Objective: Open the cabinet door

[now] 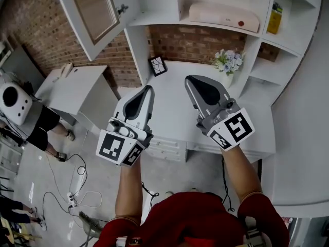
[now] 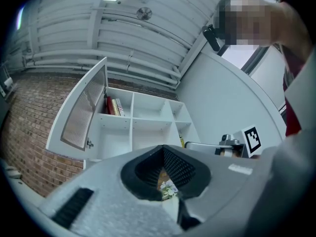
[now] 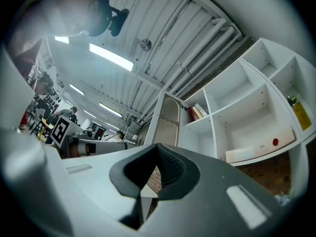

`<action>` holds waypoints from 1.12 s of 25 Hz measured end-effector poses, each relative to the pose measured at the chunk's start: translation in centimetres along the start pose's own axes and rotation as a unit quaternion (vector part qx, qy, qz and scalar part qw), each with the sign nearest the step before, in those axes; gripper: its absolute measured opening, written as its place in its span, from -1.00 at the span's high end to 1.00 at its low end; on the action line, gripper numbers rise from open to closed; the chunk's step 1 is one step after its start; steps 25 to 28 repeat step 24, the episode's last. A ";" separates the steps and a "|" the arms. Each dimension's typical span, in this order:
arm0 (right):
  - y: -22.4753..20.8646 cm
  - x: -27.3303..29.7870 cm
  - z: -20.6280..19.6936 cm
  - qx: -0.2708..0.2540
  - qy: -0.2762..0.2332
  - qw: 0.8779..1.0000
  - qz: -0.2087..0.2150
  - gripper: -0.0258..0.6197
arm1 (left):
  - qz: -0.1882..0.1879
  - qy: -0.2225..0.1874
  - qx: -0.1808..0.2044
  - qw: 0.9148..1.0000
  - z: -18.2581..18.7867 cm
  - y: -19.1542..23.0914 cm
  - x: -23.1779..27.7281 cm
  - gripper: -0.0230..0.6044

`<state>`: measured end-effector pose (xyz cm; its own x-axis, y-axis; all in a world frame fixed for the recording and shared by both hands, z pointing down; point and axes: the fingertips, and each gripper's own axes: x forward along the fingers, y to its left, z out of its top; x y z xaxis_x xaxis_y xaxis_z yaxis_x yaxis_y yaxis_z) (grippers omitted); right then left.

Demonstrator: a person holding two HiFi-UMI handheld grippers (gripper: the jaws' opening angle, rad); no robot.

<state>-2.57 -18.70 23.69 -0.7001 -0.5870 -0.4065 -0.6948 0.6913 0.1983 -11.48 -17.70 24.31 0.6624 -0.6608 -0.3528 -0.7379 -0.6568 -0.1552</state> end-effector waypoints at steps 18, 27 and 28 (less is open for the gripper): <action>1.0 0.2 -0.3 0.001 0.002 1.000 -0.001 0.89 | -0.006 0.008 -0.002 1.000 -0.5 -0.2 -1.0 0.91; 0.5 0.3 0.0 0.006 0.003 1.000 -0.001 0.89 | -0.007 0.011 -0.005 1.000 -0.3 -0.2 -0.4 0.91; 0.5 0.3 0.0 0.006 0.003 1.000 -0.001 0.89 | -0.007 0.011 -0.005 1.000 -0.3 -0.2 -0.4 0.91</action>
